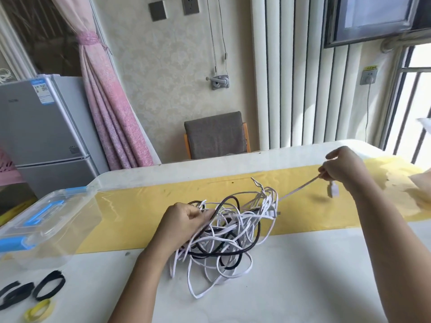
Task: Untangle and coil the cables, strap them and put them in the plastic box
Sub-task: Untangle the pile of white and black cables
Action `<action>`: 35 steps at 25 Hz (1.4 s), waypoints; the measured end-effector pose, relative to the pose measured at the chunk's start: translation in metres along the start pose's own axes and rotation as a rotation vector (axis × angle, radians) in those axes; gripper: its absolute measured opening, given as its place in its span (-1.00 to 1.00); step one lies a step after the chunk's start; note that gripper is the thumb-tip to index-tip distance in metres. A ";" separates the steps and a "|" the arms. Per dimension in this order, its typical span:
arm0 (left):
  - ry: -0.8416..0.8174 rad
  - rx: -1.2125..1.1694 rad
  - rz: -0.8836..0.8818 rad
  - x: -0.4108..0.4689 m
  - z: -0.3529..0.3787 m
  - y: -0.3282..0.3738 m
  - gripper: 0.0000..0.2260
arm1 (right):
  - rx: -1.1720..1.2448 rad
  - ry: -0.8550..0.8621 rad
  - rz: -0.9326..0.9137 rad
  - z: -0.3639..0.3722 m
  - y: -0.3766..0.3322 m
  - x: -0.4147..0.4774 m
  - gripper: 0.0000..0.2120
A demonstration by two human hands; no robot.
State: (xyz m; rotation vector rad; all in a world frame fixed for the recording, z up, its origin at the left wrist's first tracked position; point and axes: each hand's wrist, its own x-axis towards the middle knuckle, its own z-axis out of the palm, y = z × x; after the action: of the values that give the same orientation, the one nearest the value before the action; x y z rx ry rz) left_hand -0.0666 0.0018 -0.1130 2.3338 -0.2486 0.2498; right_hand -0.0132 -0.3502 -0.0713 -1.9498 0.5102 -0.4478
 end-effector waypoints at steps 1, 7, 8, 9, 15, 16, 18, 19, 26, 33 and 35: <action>0.002 0.064 -0.021 0.001 0.001 0.002 -0.60 | -0.122 0.000 -0.022 -0.002 0.007 0.000 -0.82; 0.202 0.023 0.290 -0.005 0.018 0.053 -0.87 | -1.087 -0.110 -0.114 0.006 0.050 -0.019 -0.71; 0.081 -0.031 0.340 -0.008 0.028 0.062 -0.89 | -1.169 -0.081 -0.142 0.009 0.050 -0.026 -0.73; -0.052 -0.068 0.355 -0.011 0.038 0.069 -0.90 | -1.214 -0.060 -0.209 0.014 0.043 -0.035 -0.79; -0.283 0.542 0.338 -0.018 0.072 0.053 -0.17 | -0.785 -0.719 -0.422 0.048 0.025 -0.071 -0.75; -0.264 0.622 0.324 -0.019 0.076 0.049 -0.12 | -0.664 -0.736 -0.431 0.054 0.031 -0.071 -0.72; -0.253 0.691 0.290 -0.020 0.081 0.045 -0.10 | -0.299 -0.793 -0.300 0.067 0.037 -0.078 -0.75; -0.255 0.718 0.277 -0.018 0.082 0.043 -0.11 | -0.145 -0.787 -0.222 0.073 0.041 -0.079 -0.79; 0.081 0.811 0.258 0.030 0.055 0.011 -0.16 | 0.101 -0.695 -0.242 0.057 0.018 -0.081 -0.72; 0.468 0.598 -0.031 0.042 0.000 -0.055 -0.34 | 0.163 -0.534 -0.285 0.016 0.015 -0.055 -0.74; 0.443 0.583 0.007 0.041 0.005 -0.055 -0.30 | 0.006 -0.586 -0.251 0.012 0.025 -0.046 -0.72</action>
State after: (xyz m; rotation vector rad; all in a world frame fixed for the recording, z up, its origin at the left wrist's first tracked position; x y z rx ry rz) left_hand -0.0126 0.0316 -0.1435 2.7556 0.0484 0.9330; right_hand -0.0494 -0.3258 -0.1028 -2.0272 -0.1120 -0.0167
